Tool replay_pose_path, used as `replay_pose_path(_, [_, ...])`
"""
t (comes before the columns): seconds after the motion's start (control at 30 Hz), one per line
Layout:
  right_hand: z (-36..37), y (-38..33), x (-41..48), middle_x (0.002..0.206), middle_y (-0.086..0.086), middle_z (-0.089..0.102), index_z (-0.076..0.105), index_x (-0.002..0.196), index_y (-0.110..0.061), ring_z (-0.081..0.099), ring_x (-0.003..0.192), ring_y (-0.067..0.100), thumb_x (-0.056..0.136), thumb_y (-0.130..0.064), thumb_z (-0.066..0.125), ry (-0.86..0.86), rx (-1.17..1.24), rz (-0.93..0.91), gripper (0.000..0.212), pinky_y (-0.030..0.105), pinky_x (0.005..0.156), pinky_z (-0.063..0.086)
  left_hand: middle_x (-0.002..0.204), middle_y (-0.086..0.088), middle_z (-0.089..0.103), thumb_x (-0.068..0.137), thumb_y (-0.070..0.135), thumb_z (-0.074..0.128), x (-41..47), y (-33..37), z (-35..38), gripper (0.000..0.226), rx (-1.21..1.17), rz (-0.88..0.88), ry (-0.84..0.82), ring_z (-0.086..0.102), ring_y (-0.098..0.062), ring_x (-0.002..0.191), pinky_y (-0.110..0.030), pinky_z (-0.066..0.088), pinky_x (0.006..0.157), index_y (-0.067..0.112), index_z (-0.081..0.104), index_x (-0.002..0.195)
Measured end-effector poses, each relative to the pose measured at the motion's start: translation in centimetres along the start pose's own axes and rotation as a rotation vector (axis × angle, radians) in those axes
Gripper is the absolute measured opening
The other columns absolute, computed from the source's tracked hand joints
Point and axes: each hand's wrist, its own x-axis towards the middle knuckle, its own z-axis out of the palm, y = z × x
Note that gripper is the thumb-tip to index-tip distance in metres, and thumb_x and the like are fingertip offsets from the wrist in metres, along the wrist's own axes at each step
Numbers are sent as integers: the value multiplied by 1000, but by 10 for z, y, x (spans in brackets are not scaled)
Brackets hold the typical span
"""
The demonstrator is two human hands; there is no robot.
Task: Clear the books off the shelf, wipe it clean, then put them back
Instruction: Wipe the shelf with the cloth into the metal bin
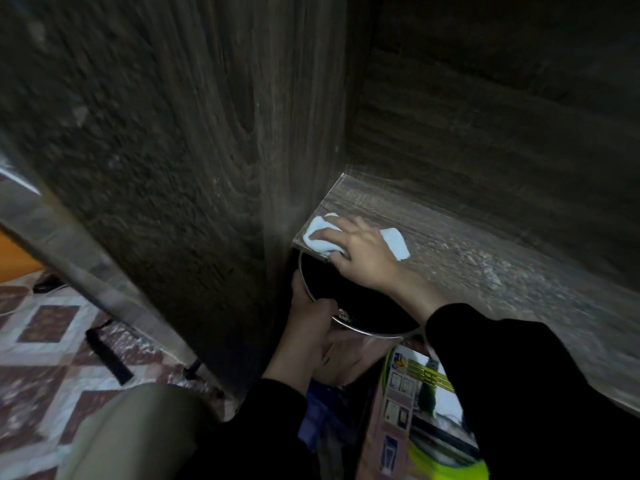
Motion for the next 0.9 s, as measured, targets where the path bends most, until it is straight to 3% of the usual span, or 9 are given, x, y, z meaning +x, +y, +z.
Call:
replay_pose_path(0.1, [-5, 4, -25, 136, 6, 54, 69, 112, -27, 50, 107, 34, 77, -36, 30, -47, 2, -86, 54, 48, 90, 43, 114, -1, 57, 82, -16, 33, -4, 1, 0, 70, -5, 30, -26, 58, -17, 81, -31, 54, 43, 30, 40, 133])
replay_pose_path(0.2, [-14, 11, -53, 130, 4, 59, 73, 102, -27, 52, 110, 27, 79, -26, 45, -46, 24, -170, 36, 42, 89, 45, 115, -3, 56, 81, -17, 34, -3, -1, -3, 71, -10, 34, -37, 59, -19, 80, -33, 54, 43, 27, 37, 136])
replay_pose_path(0.3, [-46, 28, -64, 116, -4, 63, 74, 99, -27, 56, 107, 10, 77, -7, 64, 36, 428, 54, 32, 12, 87, 41, 130, -5, 48, 80, -19, 29, 1, -4, -5, 73, -7, 27, -35, 56, -25, 90, -38, 56, 44, 25, 35, 138])
replay_pose_path(0.33, [-54, 38, -65, 114, -6, 63, 72, 102, -28, 58, 107, 12, 77, -9, 64, 135, 487, 139, 32, 12, 88, 40, 132, -6, 46, 80, -20, 29, 3, -5, -5, 73, 0, 29, -32, 54, -28, 95, -41, 56, 45, 24, 35, 138])
replay_pose_path(0.43, [-54, 76, -65, 131, 5, 55, 64, 122, -21, 49, 123, 27, 83, -26, 50, 398, 277, 398, 42, 29, 99, 34, 133, -6, 46, 80, -20, 29, 5, -6, -6, 72, -7, 36, -35, 53, -31, 101, -44, 57, 48, 23, 35, 138])
replay_pose_path(0.57, [-13, 61, -62, 159, 10, 11, 27, 149, -31, 10, 145, 32, 100, -36, 37, 187, 33, 678, 50, 55, 113, 12, 131, -5, 46, 79, -20, 30, 6, -7, -5, 74, -9, 24, -21, 54, -27, 93, -46, 57, 48, 23, 35, 139])
replay_pose_path(0.7, [10, -5, -56, 160, 9, 3, 19, 151, -33, 4, 146, 29, 98, -33, 29, 106, -30, 419, 54, 53, 112, 12, 131, -7, 48, 79, -19, 30, 4, -5, -3, 73, 7, 27, -5, 54, -28, 96, -41, 56, 46, 23, 35, 139])
replay_pose_path(0.83, [10, -29, -69, 145, 18, 42, 57, 132, -26, 39, 130, 39, 76, -20, 40, 110, 59, 68, 58, 53, 94, 34, 113, -5, 58, 83, -16, 39, -2, -3, -3, 68, -20, 54, -31, 61, -19, 81, -38, 57, 47, 25, 38, 137])
replay_pose_path(0.9, [3, -25, -63, 137, 14, 52, 65, 121, -25, 48, 120, 36, 74, -21, 36, 182, 162, 49, 56, 49, 90, 38, 116, -6, 57, 83, -17, 39, -4, -2, -3, 71, -31, 51, -29, 60, -18, 79, -39, 57, 48, 26, 38, 139])
